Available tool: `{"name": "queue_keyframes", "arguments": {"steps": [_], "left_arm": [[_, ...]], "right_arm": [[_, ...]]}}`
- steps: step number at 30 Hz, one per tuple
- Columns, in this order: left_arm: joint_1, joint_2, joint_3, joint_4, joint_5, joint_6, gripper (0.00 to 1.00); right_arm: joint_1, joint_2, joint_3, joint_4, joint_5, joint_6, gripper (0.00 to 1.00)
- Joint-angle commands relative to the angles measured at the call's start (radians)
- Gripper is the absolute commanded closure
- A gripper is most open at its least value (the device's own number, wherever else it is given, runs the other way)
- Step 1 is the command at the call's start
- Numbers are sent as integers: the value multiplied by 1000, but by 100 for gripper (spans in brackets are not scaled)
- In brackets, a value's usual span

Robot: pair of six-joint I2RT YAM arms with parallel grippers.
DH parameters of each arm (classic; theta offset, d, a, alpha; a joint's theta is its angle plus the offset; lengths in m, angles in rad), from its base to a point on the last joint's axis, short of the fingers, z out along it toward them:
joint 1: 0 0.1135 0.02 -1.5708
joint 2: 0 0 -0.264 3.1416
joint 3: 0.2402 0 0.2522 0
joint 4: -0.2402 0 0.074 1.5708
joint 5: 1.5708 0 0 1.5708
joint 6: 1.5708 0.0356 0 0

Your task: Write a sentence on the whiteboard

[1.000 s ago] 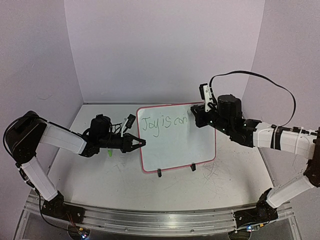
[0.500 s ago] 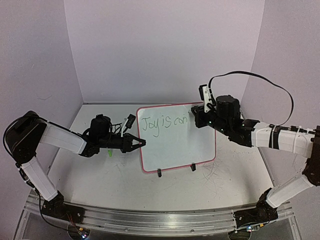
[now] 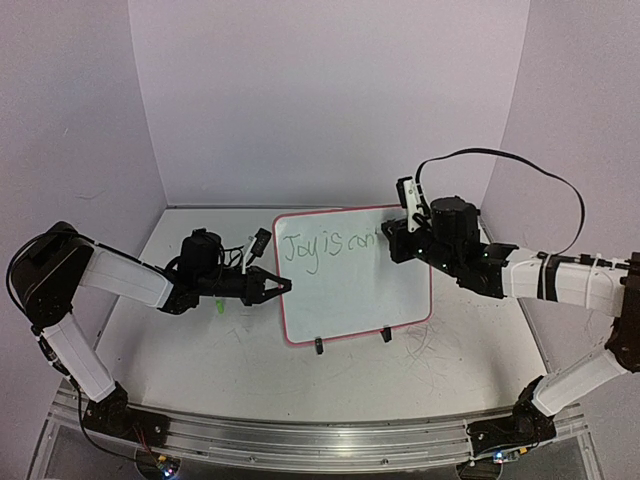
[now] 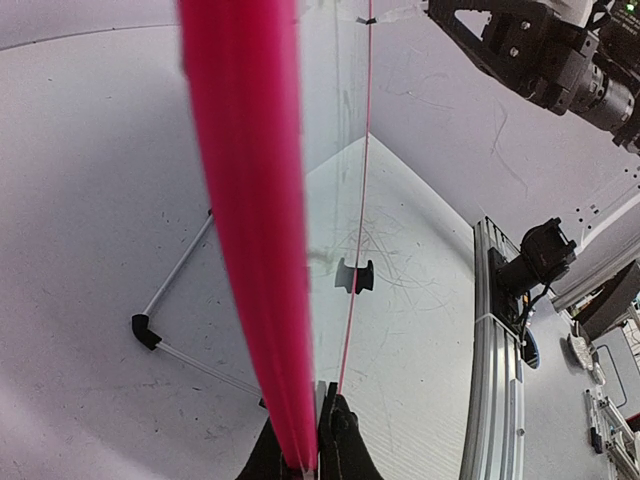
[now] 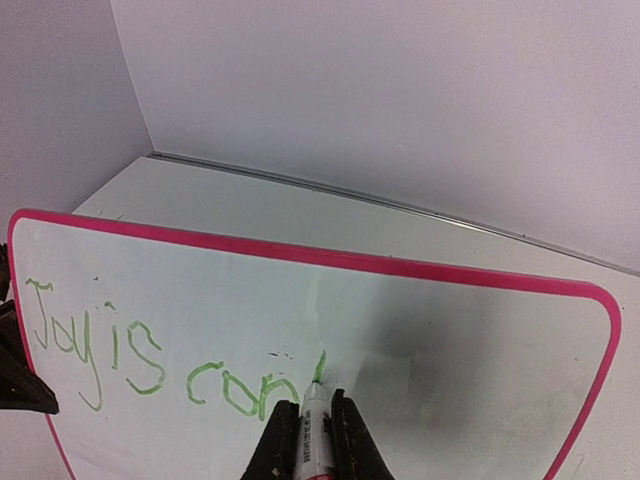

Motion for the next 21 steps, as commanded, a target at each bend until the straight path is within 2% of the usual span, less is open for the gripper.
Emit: {"name": "queue_keyframes", "arguments": {"steps": [1,21], "left_arm": [[19,8,-16,-67,-219,59,100],[19,3,-25,-67,-222,57,100]], "right_arm": [[-4,-17,-31,-19,-1,23,100],[-4,-63,-52,-36,19,22,100]]}}
